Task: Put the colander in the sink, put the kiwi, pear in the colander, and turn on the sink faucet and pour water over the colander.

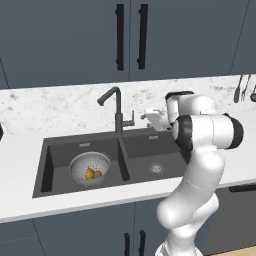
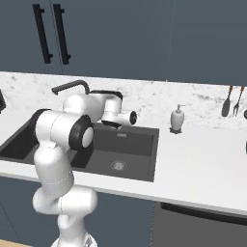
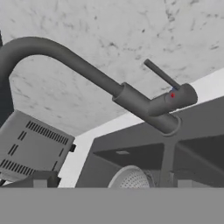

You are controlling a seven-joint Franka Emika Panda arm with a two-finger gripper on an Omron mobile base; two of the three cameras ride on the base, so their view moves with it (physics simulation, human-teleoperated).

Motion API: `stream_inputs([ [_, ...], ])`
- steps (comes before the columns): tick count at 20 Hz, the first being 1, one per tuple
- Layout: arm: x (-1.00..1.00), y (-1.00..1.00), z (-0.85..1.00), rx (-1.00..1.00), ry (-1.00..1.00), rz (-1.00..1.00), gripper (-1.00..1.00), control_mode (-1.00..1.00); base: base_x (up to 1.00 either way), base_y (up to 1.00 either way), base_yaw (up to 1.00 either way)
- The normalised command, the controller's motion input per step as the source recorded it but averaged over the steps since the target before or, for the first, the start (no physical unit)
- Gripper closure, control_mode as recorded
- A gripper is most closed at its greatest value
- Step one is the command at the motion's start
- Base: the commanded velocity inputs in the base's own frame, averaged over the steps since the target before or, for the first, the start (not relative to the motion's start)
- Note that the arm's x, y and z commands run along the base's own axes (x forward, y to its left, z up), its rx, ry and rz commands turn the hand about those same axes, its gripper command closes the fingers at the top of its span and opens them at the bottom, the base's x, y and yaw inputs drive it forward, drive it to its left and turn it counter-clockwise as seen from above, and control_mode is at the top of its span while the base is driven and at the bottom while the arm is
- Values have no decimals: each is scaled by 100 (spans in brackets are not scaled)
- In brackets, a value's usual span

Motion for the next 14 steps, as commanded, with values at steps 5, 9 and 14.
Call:
stream_inputs([
  [5, 41, 7, -26, 0, 0, 9, -100, -100, 0, 0, 0],
  [9, 45, 25, -12, 0, 0, 10, -100, -100, 0, 0, 0],
  [14, 46, 27, -5, 0, -1, 5, -100, -100, 0, 0, 0],
])
